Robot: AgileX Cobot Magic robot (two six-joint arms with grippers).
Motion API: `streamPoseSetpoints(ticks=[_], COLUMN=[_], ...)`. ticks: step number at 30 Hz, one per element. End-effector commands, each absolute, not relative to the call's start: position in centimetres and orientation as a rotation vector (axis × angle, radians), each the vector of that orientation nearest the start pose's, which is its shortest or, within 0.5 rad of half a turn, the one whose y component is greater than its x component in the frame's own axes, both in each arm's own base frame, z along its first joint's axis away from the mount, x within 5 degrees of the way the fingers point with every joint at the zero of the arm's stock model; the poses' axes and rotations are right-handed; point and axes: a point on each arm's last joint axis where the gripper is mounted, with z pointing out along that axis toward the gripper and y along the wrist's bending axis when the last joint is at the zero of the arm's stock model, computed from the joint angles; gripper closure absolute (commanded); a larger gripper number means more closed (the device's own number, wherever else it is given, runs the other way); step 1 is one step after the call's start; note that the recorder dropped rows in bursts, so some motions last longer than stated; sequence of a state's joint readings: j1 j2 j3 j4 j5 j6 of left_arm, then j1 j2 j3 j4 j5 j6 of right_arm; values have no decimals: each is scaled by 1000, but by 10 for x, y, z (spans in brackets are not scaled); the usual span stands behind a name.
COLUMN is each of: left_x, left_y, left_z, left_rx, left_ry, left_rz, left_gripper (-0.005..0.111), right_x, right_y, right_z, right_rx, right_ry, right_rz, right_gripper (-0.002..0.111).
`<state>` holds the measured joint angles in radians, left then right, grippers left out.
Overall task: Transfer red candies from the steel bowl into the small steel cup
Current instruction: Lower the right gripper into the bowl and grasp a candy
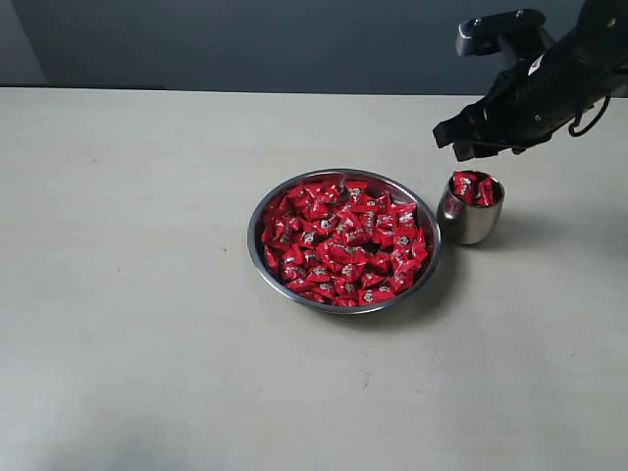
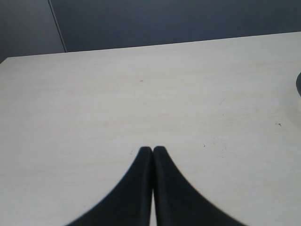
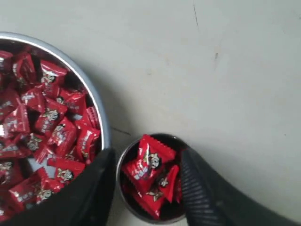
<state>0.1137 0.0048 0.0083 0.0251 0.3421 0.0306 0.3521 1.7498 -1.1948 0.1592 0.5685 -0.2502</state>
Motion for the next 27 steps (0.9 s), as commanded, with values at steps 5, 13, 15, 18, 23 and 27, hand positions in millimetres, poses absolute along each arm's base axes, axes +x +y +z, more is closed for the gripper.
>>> streamPoseSetpoints(ticks=[5, 13, 15, 18, 23, 27], left_x=[53, 53, 53, 53, 53, 53], left_y=[7, 7, 7, 7, 7, 7], left_z=[183, 183, 183, 183, 183, 183], left_rx=[-55, -55, -55, -55, -55, -55], left_ry=[1822, 1822, 1822, 1822, 1822, 1822], left_rz=[124, 124, 124, 124, 124, 124], left_gripper=[106, 106, 106, 106, 106, 106], right_x=[315, 295, 297, 302, 306, 304], right_y=[181, 229, 236, 243, 255, 262], right_z=[230, 208, 198, 184, 164, 153], right_rx=[-836, -1049, -1070, -1089, -1111, -1166], right_ry=[2482, 2446, 2469, 2510, 2545, 2548], right_rz=[290, 329, 328, 341, 356, 353], right_gripper=[65, 65, 65, 65, 65, 63])
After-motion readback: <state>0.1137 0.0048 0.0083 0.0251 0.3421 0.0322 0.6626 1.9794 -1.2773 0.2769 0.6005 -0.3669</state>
